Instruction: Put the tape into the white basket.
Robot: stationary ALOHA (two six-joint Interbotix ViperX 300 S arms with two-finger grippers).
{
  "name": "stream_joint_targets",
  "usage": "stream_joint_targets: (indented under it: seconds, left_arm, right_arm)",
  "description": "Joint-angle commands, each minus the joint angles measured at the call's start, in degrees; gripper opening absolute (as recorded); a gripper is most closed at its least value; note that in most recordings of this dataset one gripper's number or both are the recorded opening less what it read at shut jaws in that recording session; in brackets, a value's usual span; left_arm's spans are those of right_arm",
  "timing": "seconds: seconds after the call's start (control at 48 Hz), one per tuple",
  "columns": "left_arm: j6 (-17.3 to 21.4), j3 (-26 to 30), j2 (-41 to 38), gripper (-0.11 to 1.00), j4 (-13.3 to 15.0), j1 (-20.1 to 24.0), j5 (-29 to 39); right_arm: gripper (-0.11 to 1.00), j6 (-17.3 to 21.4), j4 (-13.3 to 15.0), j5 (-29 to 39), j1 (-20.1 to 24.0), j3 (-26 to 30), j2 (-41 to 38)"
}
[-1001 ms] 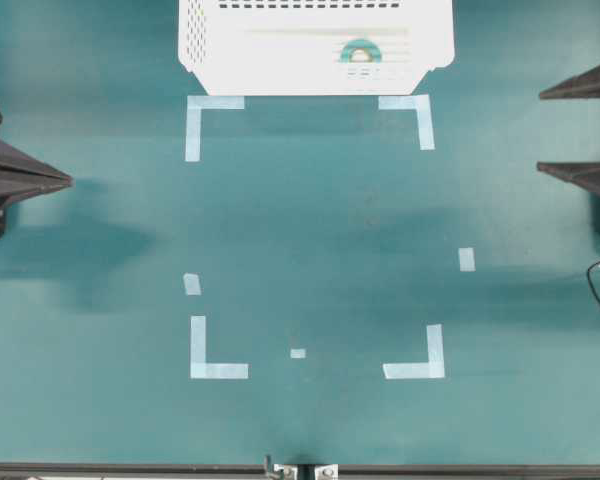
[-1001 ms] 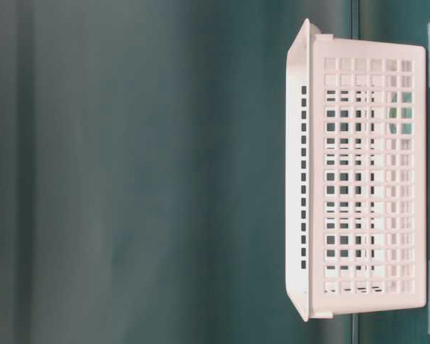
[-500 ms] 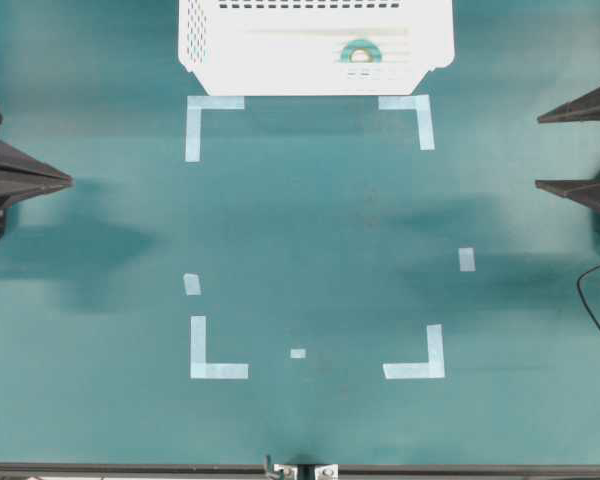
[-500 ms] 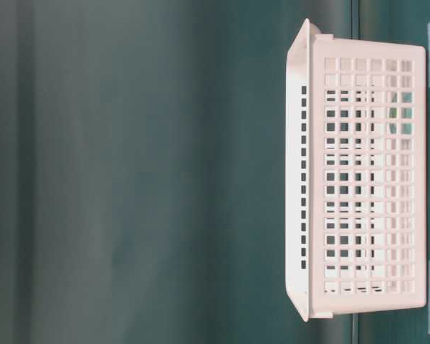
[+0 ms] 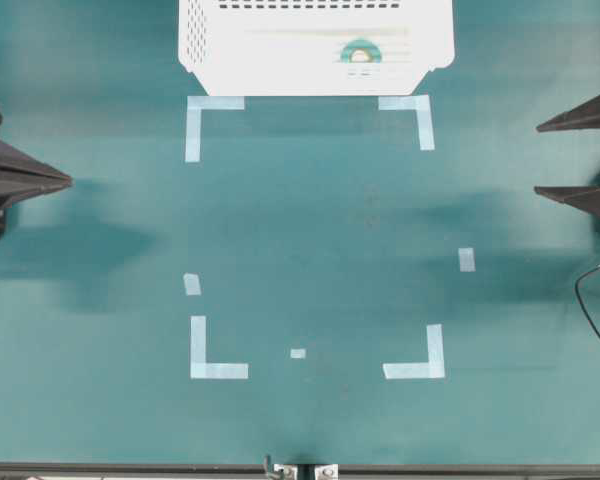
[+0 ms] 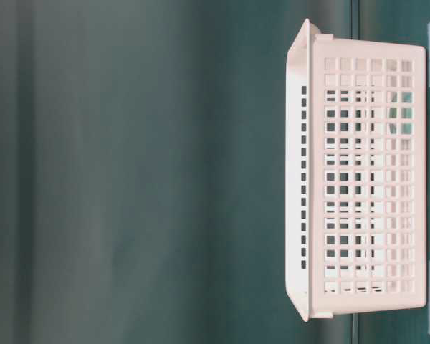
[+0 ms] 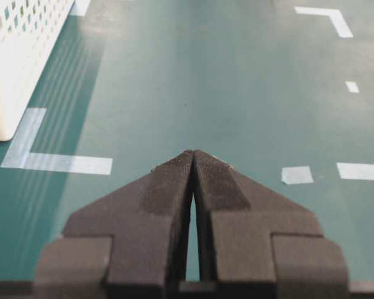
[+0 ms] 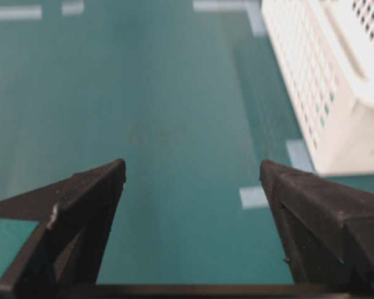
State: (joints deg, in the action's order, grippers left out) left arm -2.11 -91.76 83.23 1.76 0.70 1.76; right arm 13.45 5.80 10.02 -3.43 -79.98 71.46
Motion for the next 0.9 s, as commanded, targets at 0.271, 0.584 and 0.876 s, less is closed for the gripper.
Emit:
stream_joint_targets:
  seconds: [0.271,0.584,0.876]
  left_arm:
    - [0.0,1.4,-0.8,-0.11,0.0,0.1,-0.3]
    - [0.1,1.4,-0.8,-0.11,0.0,0.1,-0.3]
    - [0.1,1.5,-0.8,-0.11,0.0,0.1,-0.3]
  right_arm:
    - [0.94,0.6,0.2,-2.2,0.0,-2.5,-2.1]
    - [0.94,0.7,0.2,-6.2,0.0,-5.0,-2.2]
    - [0.94,0.5,0.9,-12.3,0.0,-8.3,-2.2]
